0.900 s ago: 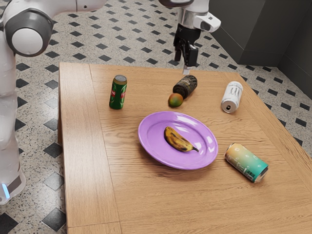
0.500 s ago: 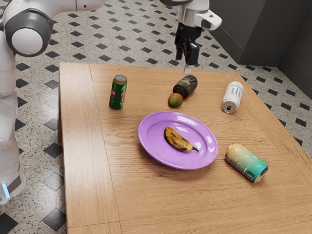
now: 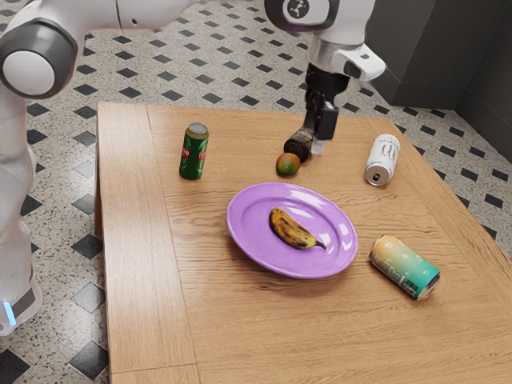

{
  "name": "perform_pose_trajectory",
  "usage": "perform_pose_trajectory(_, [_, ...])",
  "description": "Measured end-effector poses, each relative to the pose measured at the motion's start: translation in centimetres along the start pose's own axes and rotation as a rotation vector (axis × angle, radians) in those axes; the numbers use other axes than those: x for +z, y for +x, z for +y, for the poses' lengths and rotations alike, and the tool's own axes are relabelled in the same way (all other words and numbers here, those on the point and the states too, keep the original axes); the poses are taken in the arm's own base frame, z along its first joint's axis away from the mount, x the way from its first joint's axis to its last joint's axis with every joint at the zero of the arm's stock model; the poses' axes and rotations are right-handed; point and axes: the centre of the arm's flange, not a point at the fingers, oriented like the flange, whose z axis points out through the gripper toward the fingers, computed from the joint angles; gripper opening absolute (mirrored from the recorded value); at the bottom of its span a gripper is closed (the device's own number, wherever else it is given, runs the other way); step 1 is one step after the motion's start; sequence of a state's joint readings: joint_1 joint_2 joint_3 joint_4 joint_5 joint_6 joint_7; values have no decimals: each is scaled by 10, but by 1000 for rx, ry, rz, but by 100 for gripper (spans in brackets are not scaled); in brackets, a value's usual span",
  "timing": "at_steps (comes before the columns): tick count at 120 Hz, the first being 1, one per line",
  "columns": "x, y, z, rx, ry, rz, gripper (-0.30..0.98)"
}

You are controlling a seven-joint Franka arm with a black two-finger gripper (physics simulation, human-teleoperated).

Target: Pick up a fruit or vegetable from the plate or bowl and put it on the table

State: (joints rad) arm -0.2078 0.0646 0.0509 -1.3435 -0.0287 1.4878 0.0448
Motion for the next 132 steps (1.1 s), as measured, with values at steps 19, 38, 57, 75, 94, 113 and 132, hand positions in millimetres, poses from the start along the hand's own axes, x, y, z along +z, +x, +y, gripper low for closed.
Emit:
perform_pose_trajectory(19, [23, -17, -3, 24, -4, -28, 69])
perform_pose_trajectory(38, [57, -39, 26, 191, -13, -3, 69])
perform_pose_trajectory(57, [115, -39, 34, 336, -20, -23, 69])
perform_pose_trajectory(75, [130, -37, 27, 432, -12, -3, 69])
perform_pose_trajectory(94, [138, -33, 46, 556, -6, 19, 69])
perform_pose_trajectory(113, [139, -29, 17, 584, 13, 36, 69])
perform_pose_trajectory(132, [162, -7, -7, 605, 34, 10, 69])
